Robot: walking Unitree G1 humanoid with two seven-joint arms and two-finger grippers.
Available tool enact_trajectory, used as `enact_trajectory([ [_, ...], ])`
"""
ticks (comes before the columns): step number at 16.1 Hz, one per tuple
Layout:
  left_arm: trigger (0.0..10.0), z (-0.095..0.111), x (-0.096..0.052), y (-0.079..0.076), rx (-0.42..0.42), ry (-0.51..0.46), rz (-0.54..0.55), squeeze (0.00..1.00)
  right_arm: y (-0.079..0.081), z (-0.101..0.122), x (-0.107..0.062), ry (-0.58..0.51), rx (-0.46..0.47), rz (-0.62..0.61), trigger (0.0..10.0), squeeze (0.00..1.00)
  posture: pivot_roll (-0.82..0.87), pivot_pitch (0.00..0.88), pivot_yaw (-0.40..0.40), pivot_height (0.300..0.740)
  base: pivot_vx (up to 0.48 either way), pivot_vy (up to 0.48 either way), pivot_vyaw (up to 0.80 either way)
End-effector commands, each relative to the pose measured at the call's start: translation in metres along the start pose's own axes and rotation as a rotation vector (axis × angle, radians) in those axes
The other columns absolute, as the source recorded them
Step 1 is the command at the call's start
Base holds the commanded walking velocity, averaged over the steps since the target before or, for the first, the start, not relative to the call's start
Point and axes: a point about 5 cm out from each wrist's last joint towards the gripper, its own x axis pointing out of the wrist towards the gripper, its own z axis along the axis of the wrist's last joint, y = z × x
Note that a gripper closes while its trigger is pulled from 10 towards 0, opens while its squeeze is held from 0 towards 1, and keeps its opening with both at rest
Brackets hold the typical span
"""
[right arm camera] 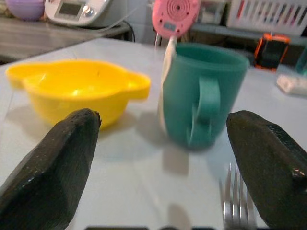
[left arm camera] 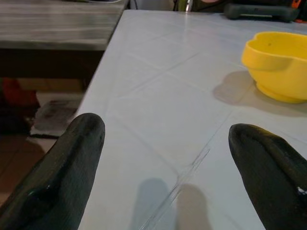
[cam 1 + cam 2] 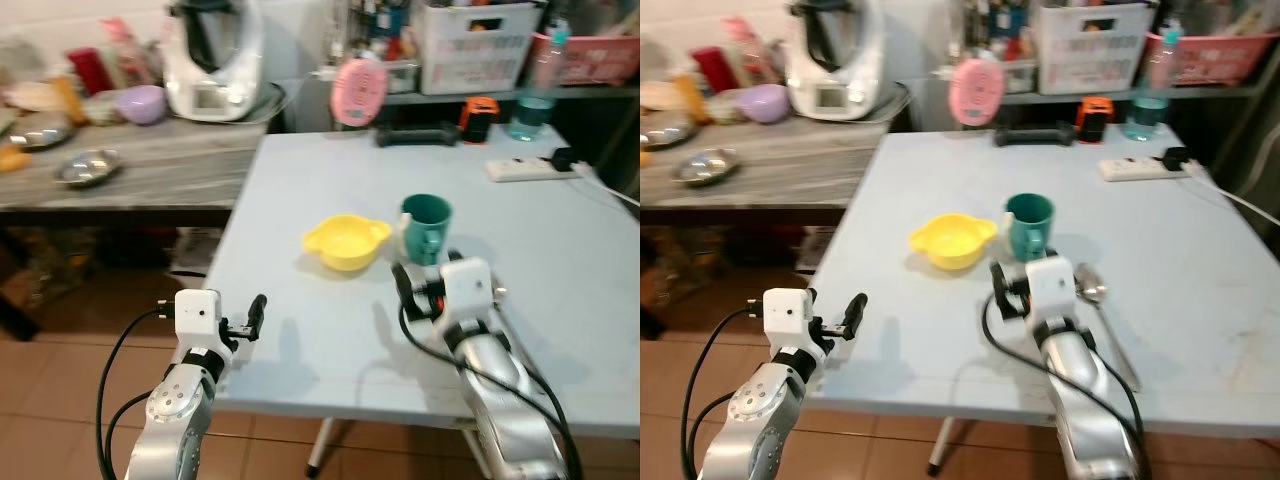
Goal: Setting the table
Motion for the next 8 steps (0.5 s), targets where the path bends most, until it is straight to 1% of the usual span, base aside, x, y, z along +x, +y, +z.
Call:
enact_trajectory([
  [1, 10.0, 0.016, 0.009, -0.009, -0.016, -0.026, -0.035, 0.0, -0.003, -0.001, -0.006, 0.012, -0.007, -0.012, 10.0, 0.0, -0.17, 0.039, 0.109, 0.74, 0.0, 0.0, 0.0],
  [3, 10.0, 0.028, 0.017, -0.019, -0.036, -0.026, -0.091, 0.0, -0.005, -0.004, -0.014, 0.026, -0.009, -0.026, 10.0, 0.0, -0.19, 0.055, 0.133, 0.74, 0.0, 0.0, 0.0],
  [5, 10.0, 0.034, 0.024, -0.026, -0.053, -0.017, -0.127, 0.0, -0.007, -0.006, -0.019, 0.035, -0.01, -0.045, 10.0, 0.0, -0.21, 0.063, 0.147, 0.74, 0.0, 0.0, 0.0],
  [6, 10.0, 0.036, 0.027, -0.031, -0.055, -0.003, -0.147, 0.0, -0.007, -0.007, -0.023, 0.043, -0.011, -0.048, 10.0, 0.0, -0.21, 0.069, 0.156, 0.74, 0.0, 0.0, 0.0],
  [7, 10.0, 0.038, 0.031, -0.037, -0.075, 0.026, -0.163, 0.0, -0.005, -0.008, -0.026, 0.049, -0.013, -0.047, 10.0, 0.0, -0.22, 0.073, 0.162, 0.74, 0.0, 0.0, 0.0],
  [8, 10.0, 0.039, 0.033, -0.039, -0.089, 0.029, -0.167, 0.0, -0.005, -0.007, -0.027, 0.049, -0.015, -0.046, 10.0, 0.0, -0.23, 0.076, 0.167, 0.74, 0.0, 0.0, 0.0],
])
